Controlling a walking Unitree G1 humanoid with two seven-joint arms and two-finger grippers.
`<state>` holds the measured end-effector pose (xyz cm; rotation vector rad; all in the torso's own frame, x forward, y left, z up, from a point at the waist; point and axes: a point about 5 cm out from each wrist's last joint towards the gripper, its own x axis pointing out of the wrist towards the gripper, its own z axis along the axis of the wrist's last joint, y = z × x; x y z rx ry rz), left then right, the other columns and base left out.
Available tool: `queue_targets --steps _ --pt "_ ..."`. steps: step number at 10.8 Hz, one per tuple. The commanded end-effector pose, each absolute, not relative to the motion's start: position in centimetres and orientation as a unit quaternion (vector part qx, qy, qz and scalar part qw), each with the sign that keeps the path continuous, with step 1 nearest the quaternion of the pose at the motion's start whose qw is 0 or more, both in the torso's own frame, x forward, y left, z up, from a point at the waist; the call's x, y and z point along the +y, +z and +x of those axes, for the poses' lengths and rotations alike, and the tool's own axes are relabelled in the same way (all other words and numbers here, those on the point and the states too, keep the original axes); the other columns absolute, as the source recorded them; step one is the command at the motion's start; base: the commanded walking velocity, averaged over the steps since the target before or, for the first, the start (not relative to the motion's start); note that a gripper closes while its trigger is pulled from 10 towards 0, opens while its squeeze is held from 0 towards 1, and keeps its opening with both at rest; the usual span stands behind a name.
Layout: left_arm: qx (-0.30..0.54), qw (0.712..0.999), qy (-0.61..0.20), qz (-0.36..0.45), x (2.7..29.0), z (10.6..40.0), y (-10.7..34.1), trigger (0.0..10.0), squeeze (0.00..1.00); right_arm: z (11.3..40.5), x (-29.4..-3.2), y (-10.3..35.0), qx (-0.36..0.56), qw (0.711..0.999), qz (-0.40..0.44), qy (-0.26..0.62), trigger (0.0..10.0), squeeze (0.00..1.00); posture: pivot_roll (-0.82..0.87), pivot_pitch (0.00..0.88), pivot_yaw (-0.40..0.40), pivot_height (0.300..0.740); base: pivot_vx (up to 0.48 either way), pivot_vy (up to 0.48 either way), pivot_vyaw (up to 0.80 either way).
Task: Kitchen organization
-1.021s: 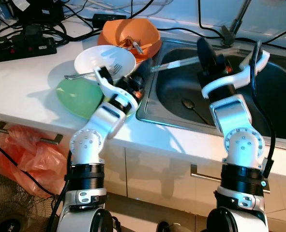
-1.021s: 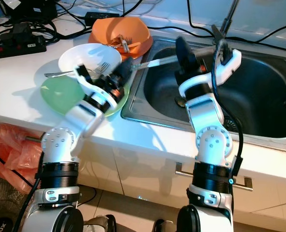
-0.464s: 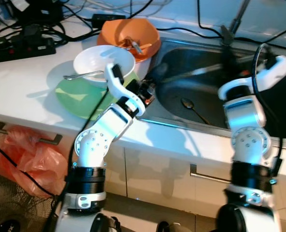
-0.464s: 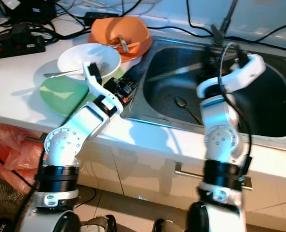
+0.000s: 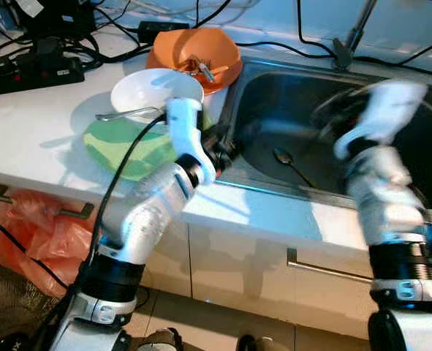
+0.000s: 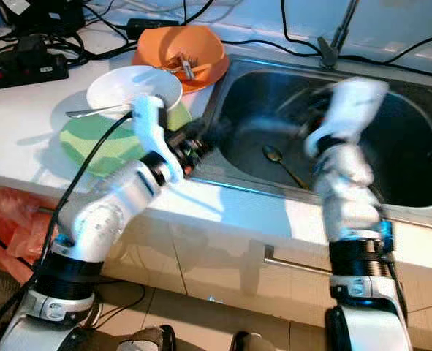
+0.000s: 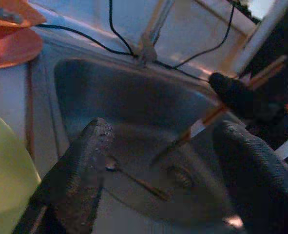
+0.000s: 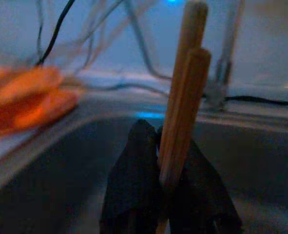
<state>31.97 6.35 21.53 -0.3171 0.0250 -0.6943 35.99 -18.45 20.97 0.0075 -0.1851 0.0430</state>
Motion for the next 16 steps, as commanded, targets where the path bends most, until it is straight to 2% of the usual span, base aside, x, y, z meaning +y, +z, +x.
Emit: queue_targets --steps 1,4,5,6,10,12,14,16 --pt "0.008 0.928 -0.348 -0.135 6.1 31.7 21.3 10.0 1.00 36.0 -18.6 20.1 -0.079 0.996 -0.024 0.030 10.0 0.00 0.08 0.129 -0.017 0.740 0.000 0.000 0.00" --pt "0.020 0.920 -0.381 -0.090 5.8 31.1 20.3 10.0 1.00 36.9 -16.9 17.3 -0.026 0.988 -0.091 0.118 10.0 0.00 0.08 0.131 -0.013 0.740 0.000 0.000 0.00" --pt "0.019 0.918 -0.387 -0.083 5.7 30.9 20.3 10.0 1.00 37.1 -16.7 16.7 -0.015 0.985 -0.113 0.131 10.0 0.44 0.09 0.129 -0.018 0.740 0.000 0.000 0.00" --pt "0.019 0.917 -0.390 -0.076 5.8 30.8 20.2 10.0 1.00 37.2 -16.6 16.5 -0.012 0.983 -0.122 0.138 10.0 1.00 0.10 0.129 -0.020 0.740 0.000 0.000 0.00" --pt "0.000 0.926 -0.373 -0.063 6.6 30.9 20.5 10.0 0.98 37.3 -16.4 16.3 -0.020 0.980 -0.126 0.150 10.0 1.00 0.09 0.130 -0.024 0.740 0.000 0.000 0.00" --pt "-0.035 0.939 -0.334 -0.069 7.3 31.7 21.6 10.0 1.00 37.5 -16.8 17.3 -0.044 0.985 -0.104 0.127 10.0 1.00 0.10 0.127 -0.025 0.740 0.000 0.000 0.00" --pt "-0.074 0.948 -0.300 -0.081 8.4 32.1 22.6 10.0 1.00 37.2 -16.2 18.1 -0.065 0.985 -0.082 0.138 10.0 1.00 0.10 0.124 -0.026 0.740 0.000 0.000 0.00" --pt "-0.128 0.957 -0.253 -0.057 9.5 32.4 23.7 10.0 1.00 36.9 -15.8 19.2 -0.092 0.985 -0.046 0.138 10.0 1.00 0.10 0.121 -0.027 0.740 0.000 0.000 0.00"
